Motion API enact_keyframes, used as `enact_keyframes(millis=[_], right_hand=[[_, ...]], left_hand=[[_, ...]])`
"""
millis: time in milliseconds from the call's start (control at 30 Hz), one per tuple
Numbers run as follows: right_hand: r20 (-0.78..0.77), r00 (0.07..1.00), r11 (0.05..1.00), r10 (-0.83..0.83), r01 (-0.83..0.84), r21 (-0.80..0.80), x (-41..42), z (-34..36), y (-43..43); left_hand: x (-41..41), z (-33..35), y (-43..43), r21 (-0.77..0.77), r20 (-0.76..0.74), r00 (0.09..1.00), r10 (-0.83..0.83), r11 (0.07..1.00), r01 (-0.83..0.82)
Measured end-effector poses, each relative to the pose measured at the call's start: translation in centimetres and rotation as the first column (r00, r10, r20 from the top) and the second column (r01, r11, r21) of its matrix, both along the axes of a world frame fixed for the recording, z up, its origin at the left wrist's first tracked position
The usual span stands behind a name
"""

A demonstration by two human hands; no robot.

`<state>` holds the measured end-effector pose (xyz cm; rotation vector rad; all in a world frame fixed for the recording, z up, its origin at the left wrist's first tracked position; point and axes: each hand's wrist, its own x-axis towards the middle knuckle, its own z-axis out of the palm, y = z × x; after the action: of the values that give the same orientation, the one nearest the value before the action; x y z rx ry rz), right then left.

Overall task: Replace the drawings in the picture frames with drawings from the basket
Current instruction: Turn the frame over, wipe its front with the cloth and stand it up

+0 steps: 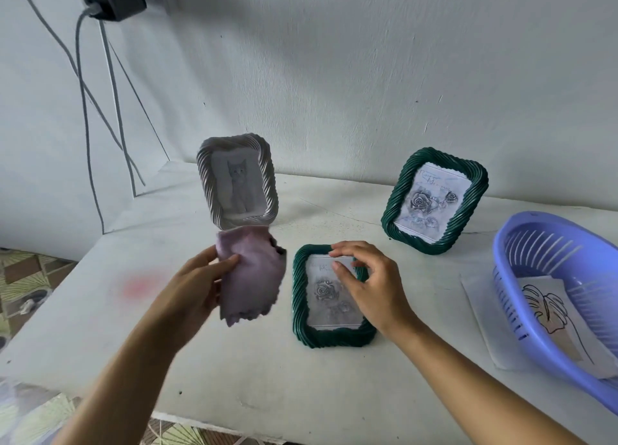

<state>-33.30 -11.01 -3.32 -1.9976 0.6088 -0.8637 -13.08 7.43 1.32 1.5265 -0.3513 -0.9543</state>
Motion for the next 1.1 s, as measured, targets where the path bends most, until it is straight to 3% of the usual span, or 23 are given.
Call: enact_keyframes(millis=[67, 233, 400, 533, 667, 733, 767, 833, 1000, 1100], right_hand=[[-0.084, 0.992, 0.987, -0.095, 0.083, -0.135, -0.1, -1.4, -0.9], [-0.255, 0.941, 0.963, -0.223, 0.173, -0.205, 0.5, -4.5, -1.9], [-0.391, 0.863, 0.931, -0.319, 0.208, -0.301, 1.3, -6.1, -0.9], [-0.443, 0.829, 0.922, -0.343, 0.207, -0.326, 1.7, -6.4, -0.4], [-0.450, 0.825, 0.927, -0.342, 0.218, -0.305, 1.9, -6.2, -0.3], [-0.443, 0.831, 0.932, -0.336, 0.225, -0.284, 1.9, -5.9, -0.4], [-0.435, 0.836, 0.935, -0.333, 0.232, -0.269, 1.9, -5.8, -0.4], [-0.416, 0.848, 0.939, -0.327, 0.243, -0.242, 1.8, -5.6, -0.4], [-0.358, 0.881, 0.950, -0.309, 0.265, -0.166, 1.9, -5.8, -0.5], [-0.321, 0.896, 0.951, -0.308, 0.283, -0.124, 1.7, -5.6, -0.5]], left_hand=[[2.1, 0.3, 0.9, 0.024, 0.020, 1.000, 0.014, 1.000, -0.015], [7.5, -0.4, 3.1, 0.126, 0.099, 0.995, 0.020, 0.991, -0.033], [11.5, -3.4, 4.0, 0.357, 0.328, 0.944, 0.014, 0.924, -0.137], [12.3, -5.0, 3.8, 0.431, 0.707, 0.701, -0.096, 0.844, -0.319], [11.4, -7.0, 4.5, 0.399, 0.903, 0.333, -0.271, 0.813, -0.423], [10.5, -7.8, 4.9, 0.296, 0.955, 0.145, -0.260, 0.880, -0.371], [10.1, -8.4, 5.0, 0.266, 0.964, 0.101, -0.247, 0.924, -0.274], [9.3, -9.2, 5.3, 0.338, 0.939, 0.127, -0.320, 0.926, -0.166], [7.0, -9.1, 4.9, 0.568, 0.817, 0.285, -0.501, 0.782, -0.257], [5.8, -8.7, 3.4, 0.627, 0.773, 0.360, -0.522, 0.713, -0.313]])
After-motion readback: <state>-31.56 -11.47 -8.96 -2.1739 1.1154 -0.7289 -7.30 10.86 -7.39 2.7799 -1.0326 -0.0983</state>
